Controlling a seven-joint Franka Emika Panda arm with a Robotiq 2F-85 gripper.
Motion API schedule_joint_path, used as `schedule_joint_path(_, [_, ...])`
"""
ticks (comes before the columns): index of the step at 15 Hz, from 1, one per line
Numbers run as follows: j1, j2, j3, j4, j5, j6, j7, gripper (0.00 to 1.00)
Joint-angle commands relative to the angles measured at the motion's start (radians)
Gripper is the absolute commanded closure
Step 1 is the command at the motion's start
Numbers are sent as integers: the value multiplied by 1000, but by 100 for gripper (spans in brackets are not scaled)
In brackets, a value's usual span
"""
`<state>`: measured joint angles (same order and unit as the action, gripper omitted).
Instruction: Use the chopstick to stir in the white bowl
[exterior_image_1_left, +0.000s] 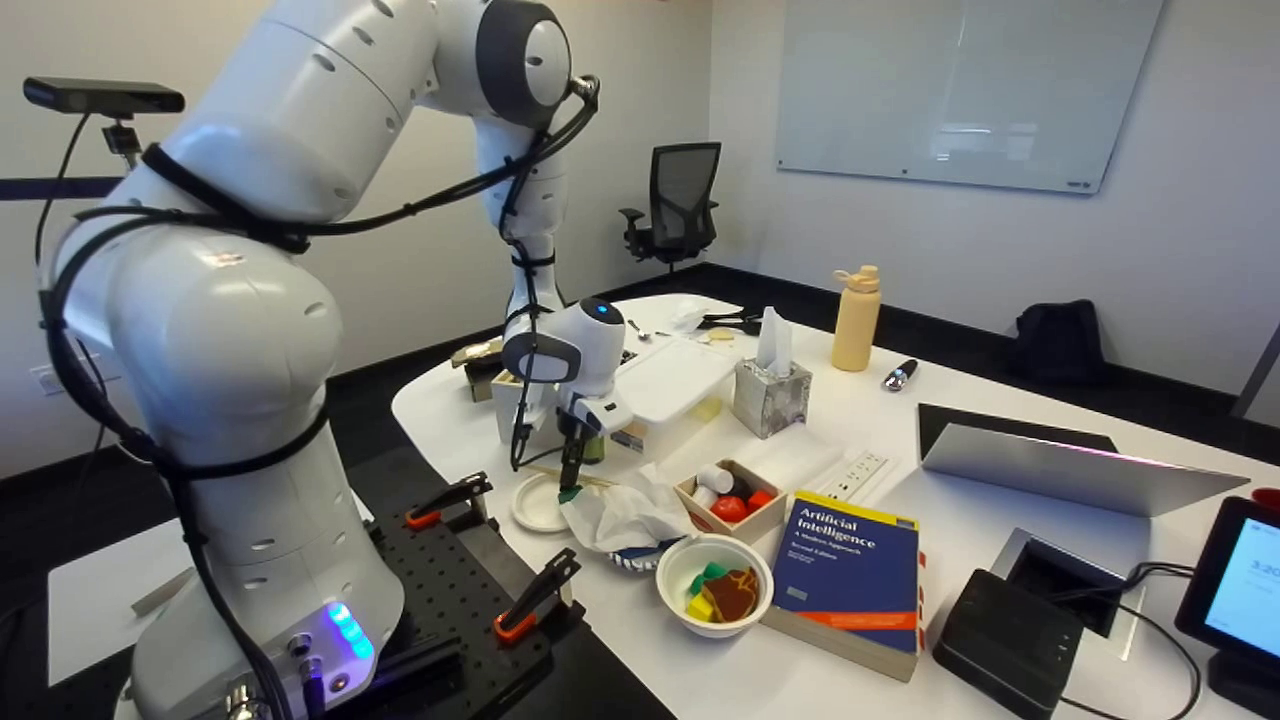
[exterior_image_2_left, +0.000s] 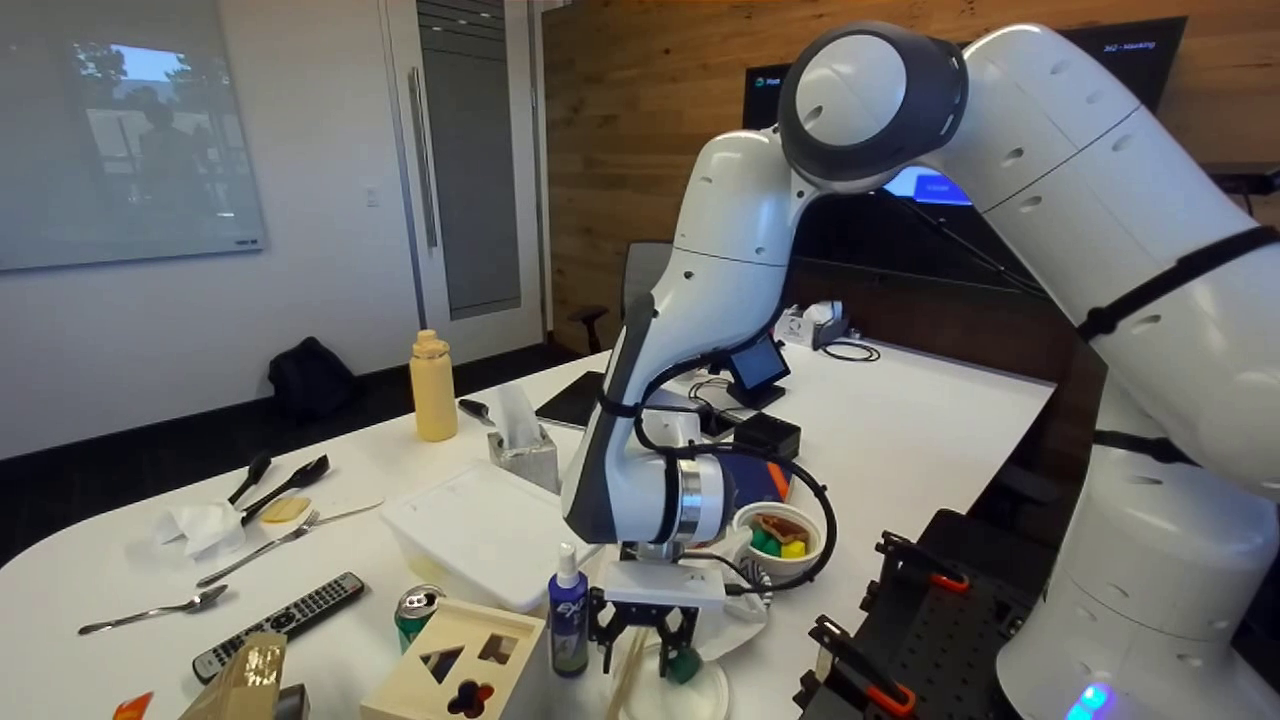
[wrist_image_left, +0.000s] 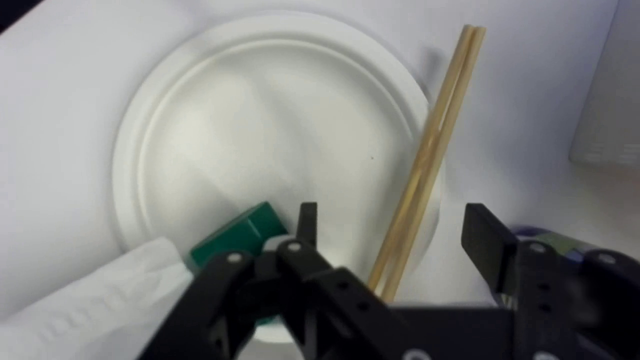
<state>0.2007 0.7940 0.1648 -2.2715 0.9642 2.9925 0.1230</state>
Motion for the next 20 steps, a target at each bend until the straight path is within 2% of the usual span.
schedule_joint_path(1, [-55, -78, 24, -47, 25, -7, -25, 0])
schedule_joint_path(4, [-106, -158, 39, -92, 22, -46, -29, 0])
schedule_joint_path(7, [-148, -254, 33, -133, -10, -178, -14, 0])
schedule_joint_path(10, [-118, -363, -68, -164, -143, -406, 121, 0])
schedule_joint_path(12, [-105, -421, -118, -166, -228, -495, 219, 0])
schedule_joint_path(16, [-74, -514, -179, -169, -419, -531, 433, 0])
schedule_joint_path(20, [-82, -560, -169, -163, -533, -562, 547, 0])
